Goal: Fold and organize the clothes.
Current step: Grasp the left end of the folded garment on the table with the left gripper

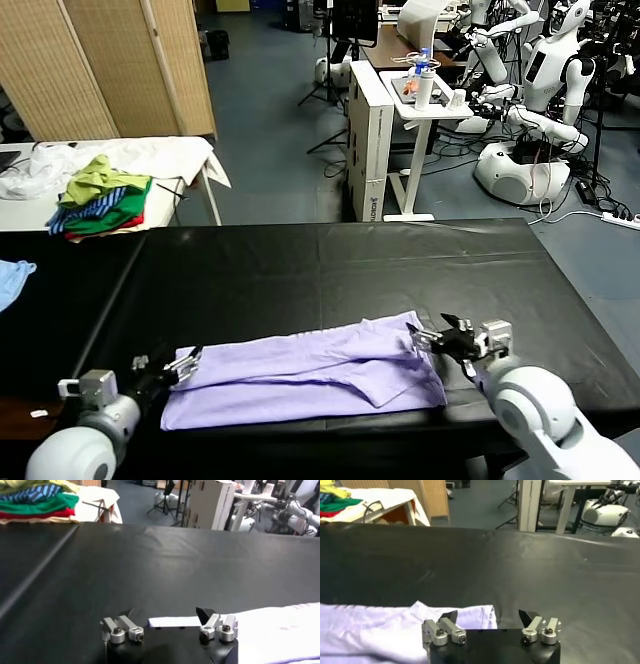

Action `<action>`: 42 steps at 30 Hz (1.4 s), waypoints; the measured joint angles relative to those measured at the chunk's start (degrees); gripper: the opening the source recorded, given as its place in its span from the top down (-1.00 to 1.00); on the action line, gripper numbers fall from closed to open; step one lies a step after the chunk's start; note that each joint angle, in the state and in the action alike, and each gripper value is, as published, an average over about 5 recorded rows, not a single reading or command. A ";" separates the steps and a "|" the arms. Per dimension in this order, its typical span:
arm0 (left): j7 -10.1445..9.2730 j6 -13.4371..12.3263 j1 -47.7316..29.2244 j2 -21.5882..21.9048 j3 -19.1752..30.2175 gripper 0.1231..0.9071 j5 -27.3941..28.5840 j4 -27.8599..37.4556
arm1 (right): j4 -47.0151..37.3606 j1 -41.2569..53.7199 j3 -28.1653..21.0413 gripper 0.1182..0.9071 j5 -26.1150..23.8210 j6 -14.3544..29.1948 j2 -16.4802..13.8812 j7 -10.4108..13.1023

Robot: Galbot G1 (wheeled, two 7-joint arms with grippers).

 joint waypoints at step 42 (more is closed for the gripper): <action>1.96 -3.45 -10.94 -1.07 4.84 0.23 3.97 8.44 | -0.30 -3.59 4.40 -0.95 -2.74 5.04 3.46 -3.41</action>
